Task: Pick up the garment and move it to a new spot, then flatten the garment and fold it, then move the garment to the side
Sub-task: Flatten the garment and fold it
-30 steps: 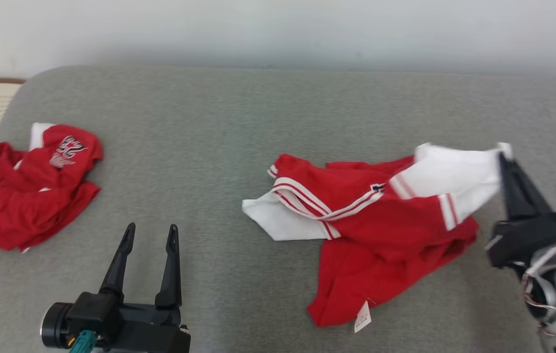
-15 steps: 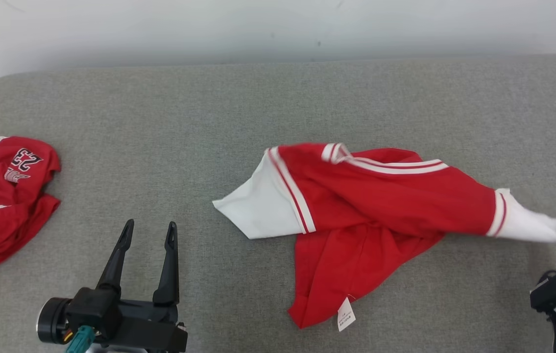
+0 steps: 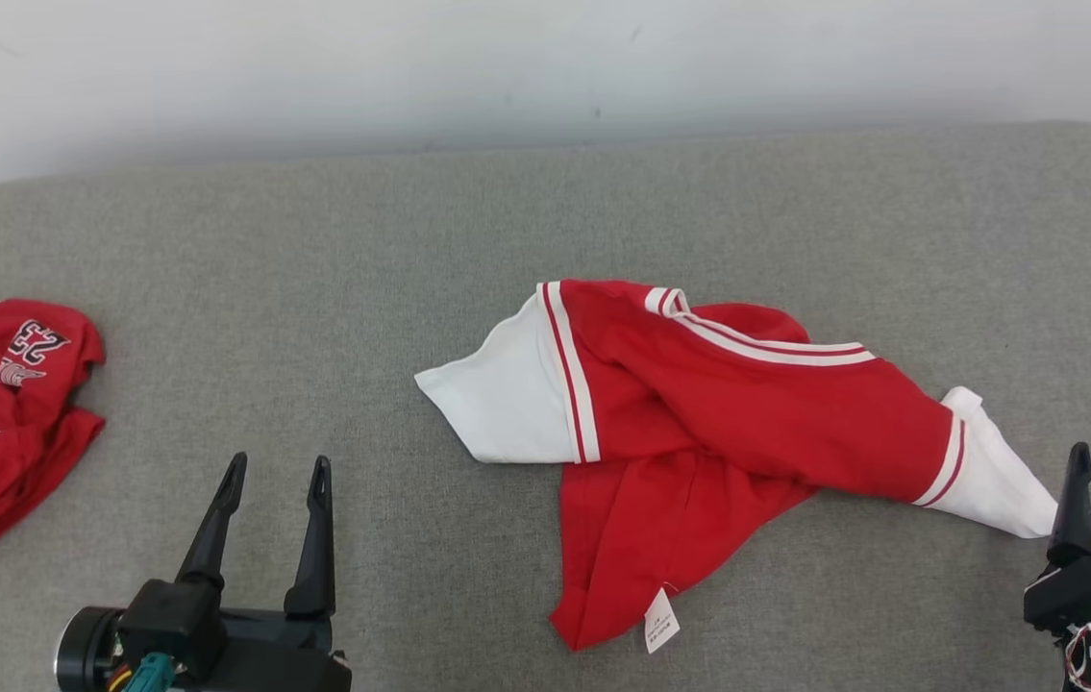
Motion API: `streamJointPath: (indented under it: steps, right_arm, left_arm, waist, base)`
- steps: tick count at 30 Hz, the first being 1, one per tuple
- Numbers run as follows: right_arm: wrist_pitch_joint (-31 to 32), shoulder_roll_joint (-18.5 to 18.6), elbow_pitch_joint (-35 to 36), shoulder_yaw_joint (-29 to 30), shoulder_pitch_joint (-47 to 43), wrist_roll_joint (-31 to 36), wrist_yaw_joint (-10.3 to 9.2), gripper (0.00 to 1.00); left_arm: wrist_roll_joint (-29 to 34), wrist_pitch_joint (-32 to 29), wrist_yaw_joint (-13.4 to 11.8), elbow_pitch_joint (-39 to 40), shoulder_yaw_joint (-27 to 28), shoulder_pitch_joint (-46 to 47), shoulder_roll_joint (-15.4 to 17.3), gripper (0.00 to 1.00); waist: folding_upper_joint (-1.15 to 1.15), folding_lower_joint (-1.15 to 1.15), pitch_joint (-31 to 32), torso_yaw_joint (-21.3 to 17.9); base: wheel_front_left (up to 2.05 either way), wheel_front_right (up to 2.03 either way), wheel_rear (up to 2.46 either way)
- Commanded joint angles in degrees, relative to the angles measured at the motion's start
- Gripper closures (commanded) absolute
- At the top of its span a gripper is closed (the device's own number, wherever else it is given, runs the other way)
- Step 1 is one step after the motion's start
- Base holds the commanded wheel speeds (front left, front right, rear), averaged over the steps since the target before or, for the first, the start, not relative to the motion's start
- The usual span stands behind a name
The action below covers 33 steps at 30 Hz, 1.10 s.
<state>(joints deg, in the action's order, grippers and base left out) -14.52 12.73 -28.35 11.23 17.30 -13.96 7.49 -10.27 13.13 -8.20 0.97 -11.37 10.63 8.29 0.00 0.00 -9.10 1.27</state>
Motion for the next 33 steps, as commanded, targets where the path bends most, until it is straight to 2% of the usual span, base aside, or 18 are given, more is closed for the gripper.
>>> streamJointPath:
  steps: [1, 9, 19, 20, 33]
  right_arm:
    - [-0.3, -0.3, 0.9, -0.1, -1.0, 0.5, 0.00, 0.00]
    - [-0.7, -2.3, 14.6, -3.5, -7.2, 3.2, 0.00, 0.00]
    - [3.4, -3.4, 30.7, -14.0, -16.2, 5.5, 0.00, 0.00]
    - [6.0, -3.0, 34.3, -17.3, -18.9, 6.9, 0.00, 0.00]
    - [9.4, -3.9, 36.7, -19.3, -22.9, 7.5, 0.00, 0.00]
  left_arm:
    - [-0.1, -0.1, -0.3, 0.2, 0.2, -0.8, 0.4, 0.00]
    - [-0.4, -0.8, -0.9, 1.3, 0.5, -2.8, 1.3, 0.00]
    - [-0.9, -1.4, -2.3, 2.8, 1.3, -6.7, 2.1, 0.00]
    - [-1.1, -1.7, -2.8, 3.3, 1.5, -8.0, 2.4, 0.00]
    - [-1.4, -2.4, -3.5, 3.7, 1.2, -10.5, 3.2, 0.00]
  waist:
    - [0.00, 0.00, 1.3, -0.6]
    - [0.00, 0.00, 3.6, -1.4]
    - [0.00, 0.00, 6.4, -1.7]
    - [0.00, 0.00, 6.9, -1.4]
    - [0.00, 0.00, 8.7, -1.0]
  base:
    - [0.00, 0.00, 0.00]
    - [0.00, 0.00, 0.00]
    - [0.00, 0.00, 0.00]
    - [0.00, 0.00, 0.00]
    - [0.00, 0.00, 0.00]
